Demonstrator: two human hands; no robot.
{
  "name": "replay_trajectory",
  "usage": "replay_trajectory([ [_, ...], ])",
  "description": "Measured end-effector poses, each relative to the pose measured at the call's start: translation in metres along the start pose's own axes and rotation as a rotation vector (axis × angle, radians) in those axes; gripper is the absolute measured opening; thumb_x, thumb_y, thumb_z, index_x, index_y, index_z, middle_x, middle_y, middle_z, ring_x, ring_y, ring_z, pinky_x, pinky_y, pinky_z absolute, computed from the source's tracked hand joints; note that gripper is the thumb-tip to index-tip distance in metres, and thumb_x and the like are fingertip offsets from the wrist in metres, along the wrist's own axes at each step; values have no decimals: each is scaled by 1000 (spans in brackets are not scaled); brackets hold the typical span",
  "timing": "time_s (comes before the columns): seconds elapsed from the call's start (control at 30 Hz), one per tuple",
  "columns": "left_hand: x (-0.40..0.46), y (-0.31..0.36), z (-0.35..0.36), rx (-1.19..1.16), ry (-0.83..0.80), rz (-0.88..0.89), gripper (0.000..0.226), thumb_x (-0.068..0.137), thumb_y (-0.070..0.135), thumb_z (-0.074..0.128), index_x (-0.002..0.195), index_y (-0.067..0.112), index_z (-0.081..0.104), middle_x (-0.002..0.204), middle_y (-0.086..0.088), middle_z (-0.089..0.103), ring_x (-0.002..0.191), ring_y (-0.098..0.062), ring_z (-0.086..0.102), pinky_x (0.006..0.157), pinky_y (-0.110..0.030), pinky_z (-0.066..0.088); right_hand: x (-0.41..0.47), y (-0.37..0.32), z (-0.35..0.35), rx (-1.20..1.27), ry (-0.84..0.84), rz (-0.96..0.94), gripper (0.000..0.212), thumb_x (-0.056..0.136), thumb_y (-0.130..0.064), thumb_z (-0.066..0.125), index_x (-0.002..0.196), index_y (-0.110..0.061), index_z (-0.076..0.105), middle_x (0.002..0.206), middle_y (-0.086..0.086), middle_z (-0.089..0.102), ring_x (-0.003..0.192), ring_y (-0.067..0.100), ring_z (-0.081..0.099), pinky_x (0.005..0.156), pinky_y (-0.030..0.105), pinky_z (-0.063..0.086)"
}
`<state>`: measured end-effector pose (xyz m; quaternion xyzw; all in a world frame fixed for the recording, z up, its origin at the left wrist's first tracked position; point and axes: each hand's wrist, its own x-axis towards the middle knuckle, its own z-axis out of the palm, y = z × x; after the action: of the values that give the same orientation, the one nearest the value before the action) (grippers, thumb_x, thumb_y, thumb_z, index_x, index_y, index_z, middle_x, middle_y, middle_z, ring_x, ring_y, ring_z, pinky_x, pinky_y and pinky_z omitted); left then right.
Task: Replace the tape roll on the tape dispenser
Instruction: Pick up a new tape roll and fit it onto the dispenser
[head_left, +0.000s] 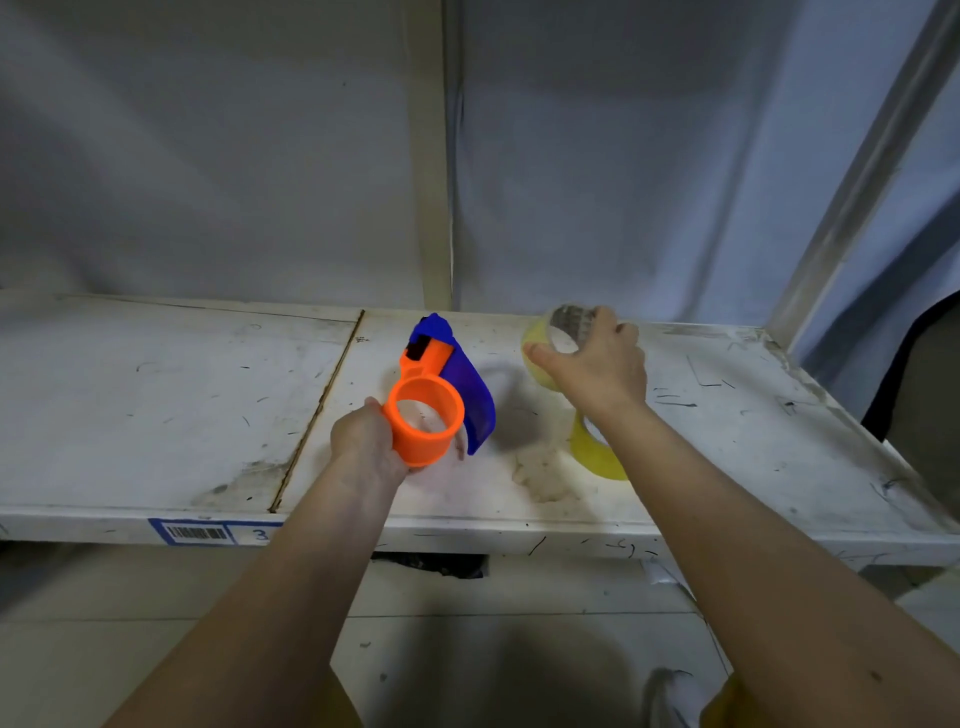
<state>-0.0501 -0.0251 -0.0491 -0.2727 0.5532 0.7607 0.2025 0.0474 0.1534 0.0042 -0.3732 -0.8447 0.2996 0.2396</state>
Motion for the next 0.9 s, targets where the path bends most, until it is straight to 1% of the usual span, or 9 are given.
replay_trajectory([
  [0.13,-1,-6,5,24,-48,-70,16,97,26,48,88,18,57,110,-13,63,108,-36,59,93,-61,46,22,19,-20,-91,155,187,78,68,-56,61,131,-17,36,133,16,39,120,41,40,91,46,38],
  [0.27,-7,-19,17,43,-106,-100,15,99,23,45,96,16,58,104,-12,59,106,-34,56,92,-59,47,30,70,-48,-172,193,426,85,68,-55,64,137,-16,34,140,17,35,126,41,36,98,49,34],
  [0.33,-10,-25,23,32,-124,-118,16,99,24,45,104,17,58,108,-12,60,109,-34,57,92,-60,47,26,94,-54,-222,183,485,87,69,-57,64,139,-15,32,142,19,33,128,41,35,100,50,33],
  [0.43,-16,-32,30,14,-163,-143,21,99,28,42,110,19,58,111,-11,61,112,-33,58,94,-59,46,18,118,-54,-283,145,526,88,70,-60,64,138,-14,32,143,20,32,128,41,35,100,52,33],
  [0.53,-22,-34,34,10,-183,-184,17,100,26,41,109,18,53,110,-13,59,111,-34,58,93,-57,47,11,131,-50,-331,84,524,88,68,-61,64,136,-13,34,139,20,34,126,41,35,100,51,33],
  [0.67,-24,-32,34,16,-188,-212,21,100,23,39,112,15,54,118,-14,62,95,-33,60,79,-54,47,7,134,-46,-381,37,519,84,72,-60,60,136,-12,35,138,20,36,127,40,34,102,52,30],
  [0.77,-27,-32,34,-4,-155,-211,34,101,21,35,130,15,52,127,-13,60,111,-32,59,80,-55,44,5,125,-44,-487,156,387,73,79,-61,50,134,-13,42,144,20,36,134,38,28,107,55,24],
  [0.83,-28,-34,34,-8,-124,-194,36,100,16,37,134,17,49,133,-13,57,119,-32,56,88,-56,45,-1,109,-42,-458,256,99,60,85,-56,46,127,-14,53,138,17,46,128,36,38,100,51,34],
  [0.9,-28,-37,34,32,-89,-142,38,97,10,37,133,16,49,134,-14,56,119,-33,56,97,-57,45,-10,92,-37,-360,145,-225,49,87,-55,45,111,-17,65,115,10,62,112,32,51,87,44,43],
])
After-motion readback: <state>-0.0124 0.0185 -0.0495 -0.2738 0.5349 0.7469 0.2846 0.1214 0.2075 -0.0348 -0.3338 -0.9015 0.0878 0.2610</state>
